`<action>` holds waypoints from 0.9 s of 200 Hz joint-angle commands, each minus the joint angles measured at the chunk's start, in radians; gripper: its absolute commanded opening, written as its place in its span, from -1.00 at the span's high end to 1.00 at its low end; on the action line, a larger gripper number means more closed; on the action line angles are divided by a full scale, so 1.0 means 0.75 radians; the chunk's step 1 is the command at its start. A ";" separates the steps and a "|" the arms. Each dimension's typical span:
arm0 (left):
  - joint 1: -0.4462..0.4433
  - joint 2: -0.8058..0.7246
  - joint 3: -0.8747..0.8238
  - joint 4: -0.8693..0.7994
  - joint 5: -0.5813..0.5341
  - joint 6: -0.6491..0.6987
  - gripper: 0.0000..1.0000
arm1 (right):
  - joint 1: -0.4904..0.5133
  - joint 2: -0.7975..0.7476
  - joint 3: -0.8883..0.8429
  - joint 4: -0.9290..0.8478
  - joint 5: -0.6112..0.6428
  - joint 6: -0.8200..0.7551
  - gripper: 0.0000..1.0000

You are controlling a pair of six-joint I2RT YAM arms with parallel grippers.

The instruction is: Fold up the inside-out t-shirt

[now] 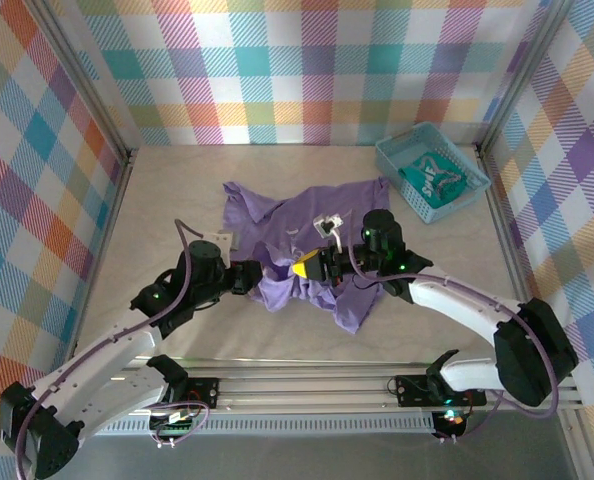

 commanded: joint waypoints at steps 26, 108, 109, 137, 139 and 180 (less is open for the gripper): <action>0.009 -0.194 -0.001 0.069 0.223 -0.047 -0.43 | 0.008 0.021 0.024 0.014 0.035 -0.013 1.00; 0.005 0.063 -0.031 0.520 0.582 -0.369 -0.45 | 0.015 0.027 0.032 0.020 0.043 -0.020 1.00; 0.005 0.065 -0.031 0.524 0.584 -0.369 -0.45 | 0.015 0.027 0.032 0.020 0.043 -0.022 1.00; 0.006 0.134 -0.018 0.601 0.596 -0.391 -0.27 | 0.021 0.025 0.020 0.028 0.043 -0.022 1.00; 0.005 0.138 -0.016 0.606 0.596 -0.391 -0.25 | 0.021 0.025 0.020 0.029 0.043 -0.022 1.00; 0.007 0.161 0.013 0.609 0.585 -0.363 0.38 | 0.027 0.007 0.012 -0.028 0.083 -0.062 1.00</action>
